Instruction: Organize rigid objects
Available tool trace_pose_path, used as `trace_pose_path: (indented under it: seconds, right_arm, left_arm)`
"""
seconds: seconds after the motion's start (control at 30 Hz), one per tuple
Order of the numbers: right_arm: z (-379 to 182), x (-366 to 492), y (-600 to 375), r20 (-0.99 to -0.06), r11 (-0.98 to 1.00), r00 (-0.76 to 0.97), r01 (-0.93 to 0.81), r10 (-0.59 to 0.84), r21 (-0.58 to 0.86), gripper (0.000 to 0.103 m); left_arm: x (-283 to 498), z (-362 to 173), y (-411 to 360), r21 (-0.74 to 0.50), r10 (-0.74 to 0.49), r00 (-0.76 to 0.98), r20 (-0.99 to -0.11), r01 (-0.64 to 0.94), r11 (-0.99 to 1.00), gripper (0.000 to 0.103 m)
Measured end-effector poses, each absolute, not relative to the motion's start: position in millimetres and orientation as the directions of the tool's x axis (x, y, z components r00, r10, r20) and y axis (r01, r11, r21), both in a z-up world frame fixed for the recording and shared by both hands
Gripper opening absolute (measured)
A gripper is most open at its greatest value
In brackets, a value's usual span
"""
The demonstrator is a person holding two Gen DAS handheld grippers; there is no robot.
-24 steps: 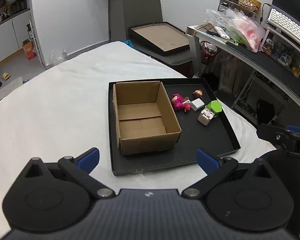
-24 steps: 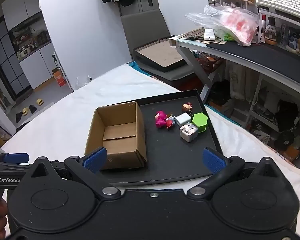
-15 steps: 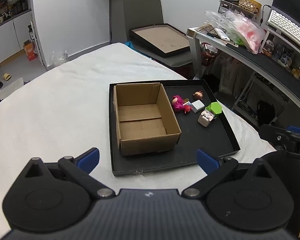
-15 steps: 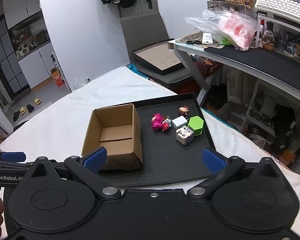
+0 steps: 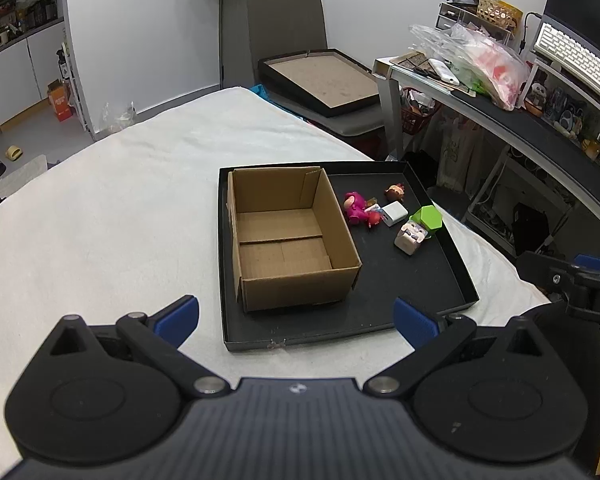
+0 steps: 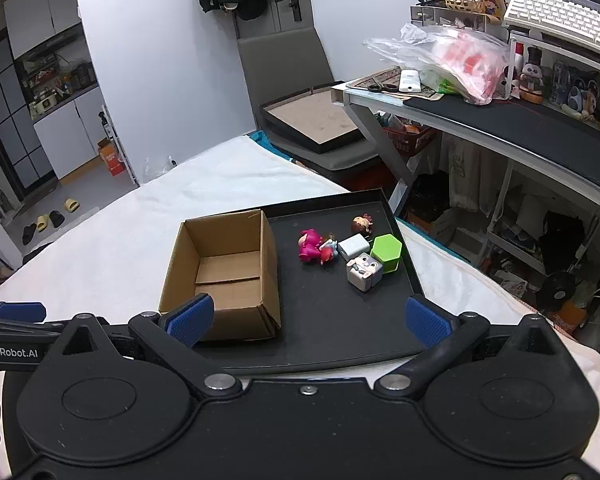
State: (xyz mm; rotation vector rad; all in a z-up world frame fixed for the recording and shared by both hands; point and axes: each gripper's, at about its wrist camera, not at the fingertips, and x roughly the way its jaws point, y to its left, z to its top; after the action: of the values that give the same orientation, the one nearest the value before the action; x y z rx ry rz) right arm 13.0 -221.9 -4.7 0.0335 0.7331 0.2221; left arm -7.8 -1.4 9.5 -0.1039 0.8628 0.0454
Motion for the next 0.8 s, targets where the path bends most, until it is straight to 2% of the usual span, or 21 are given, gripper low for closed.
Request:
trace_pose_path:
  seconds: [0.8]
  right_arm:
    - [-5.6, 10.5, -219.1, -0.657, 0.978, 0.726, -0.188, 0.2, 0.09, 0.103]
  left_arm:
    - [-10.7, 9.5, 2.7, -0.082, -0.008, 0.65, -0.76, -0.084, 0.993, 0.103]
